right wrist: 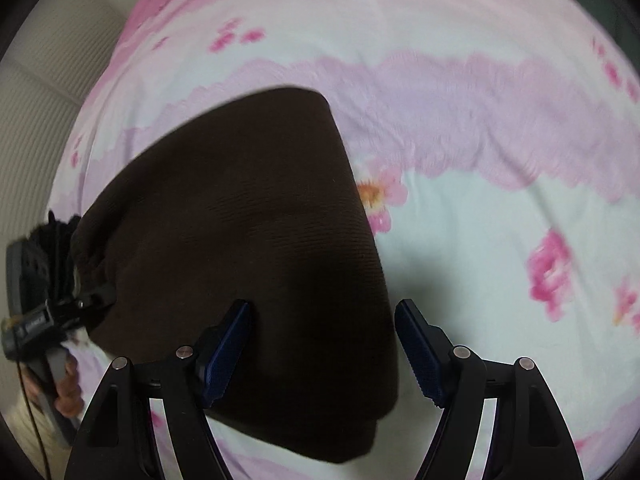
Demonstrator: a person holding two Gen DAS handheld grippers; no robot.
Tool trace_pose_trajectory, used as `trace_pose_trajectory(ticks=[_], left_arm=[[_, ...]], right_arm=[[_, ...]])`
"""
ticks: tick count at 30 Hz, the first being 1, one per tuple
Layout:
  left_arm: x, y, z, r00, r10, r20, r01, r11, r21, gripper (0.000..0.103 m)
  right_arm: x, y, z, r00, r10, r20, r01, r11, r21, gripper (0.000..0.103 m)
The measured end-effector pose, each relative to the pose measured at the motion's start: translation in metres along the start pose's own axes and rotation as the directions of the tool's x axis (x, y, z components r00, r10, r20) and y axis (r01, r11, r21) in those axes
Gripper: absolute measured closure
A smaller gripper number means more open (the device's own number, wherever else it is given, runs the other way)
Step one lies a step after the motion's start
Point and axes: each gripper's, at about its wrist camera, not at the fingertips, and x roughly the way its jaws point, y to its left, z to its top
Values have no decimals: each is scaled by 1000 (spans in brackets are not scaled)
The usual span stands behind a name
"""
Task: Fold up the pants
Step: 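Grasp the bundle's folded end with the right gripper beside the left gripper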
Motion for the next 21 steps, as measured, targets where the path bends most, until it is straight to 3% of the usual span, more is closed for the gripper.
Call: trace_pose_trajectory(ticks=[3, 10, 15, 17, 21], left_arm=[[10, 3, 4, 1000, -3, 4, 3, 1000, -13, 16], [17, 12, 8, 999, -33, 24, 34, 997, -72, 12], [9, 12, 5, 999, -15, 33, 19, 995, -98, 27], [3, 7, 4, 999, 7, 42, -3, 996, -89, 35], [-10, -6, -3, 997, 36, 74, -30, 996, -79, 45]], right_arm=[[14, -18, 3, 999, 25, -31, -22, 997, 74, 16], [35, -28, 8, 992, 120, -42, -115, 988, 106, 16], [58, -32, 14, 972, 230, -59, -214, 957, 196, 16], [58, -30, 14, 971, 231, -58, -216, 956, 199, 19], [42, -19, 9, 972, 233, -39, -225, 963, 151, 43]])
